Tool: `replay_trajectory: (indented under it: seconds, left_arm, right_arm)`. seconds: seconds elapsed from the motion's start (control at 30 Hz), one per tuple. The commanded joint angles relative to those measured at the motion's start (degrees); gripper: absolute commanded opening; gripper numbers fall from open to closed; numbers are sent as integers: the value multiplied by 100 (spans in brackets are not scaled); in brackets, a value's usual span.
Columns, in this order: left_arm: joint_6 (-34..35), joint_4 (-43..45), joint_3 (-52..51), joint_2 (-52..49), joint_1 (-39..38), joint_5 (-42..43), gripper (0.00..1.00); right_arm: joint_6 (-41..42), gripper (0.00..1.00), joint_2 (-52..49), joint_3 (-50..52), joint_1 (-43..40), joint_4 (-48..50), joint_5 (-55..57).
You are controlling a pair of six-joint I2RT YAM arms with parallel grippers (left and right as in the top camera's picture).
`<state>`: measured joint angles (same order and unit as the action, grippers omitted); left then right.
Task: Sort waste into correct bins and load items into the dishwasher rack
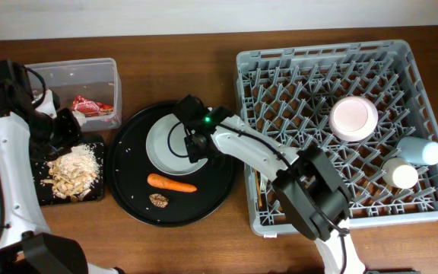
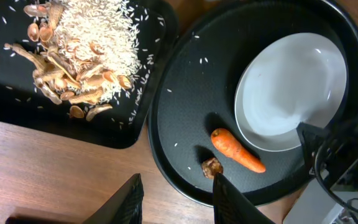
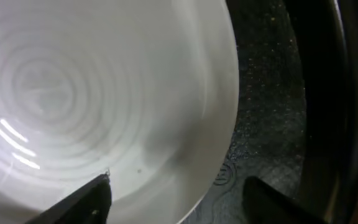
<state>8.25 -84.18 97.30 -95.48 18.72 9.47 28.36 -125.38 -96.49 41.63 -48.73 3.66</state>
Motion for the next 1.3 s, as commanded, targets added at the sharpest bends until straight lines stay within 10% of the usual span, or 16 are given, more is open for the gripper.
replay_trajectory:
  seconds: [0.0,0.5,0.83,1.27]
  left_arm:
    - [28,37,-63,42,9,76,36]
    - [28,57,-63,39,9,76,36]
    - [28,55,-63,39,9,76,36]
    - [28,61,-63,39,9,76,36]
  right_arm:
    - [651,63,-229,-4,0,15,87]
    - [1508,4,-387,-20,-9,-28,-243]
    - [1283,4,411,-1132,-433,-573,33]
    - [385,4,1812,-1711,-1628,-2865,6675]
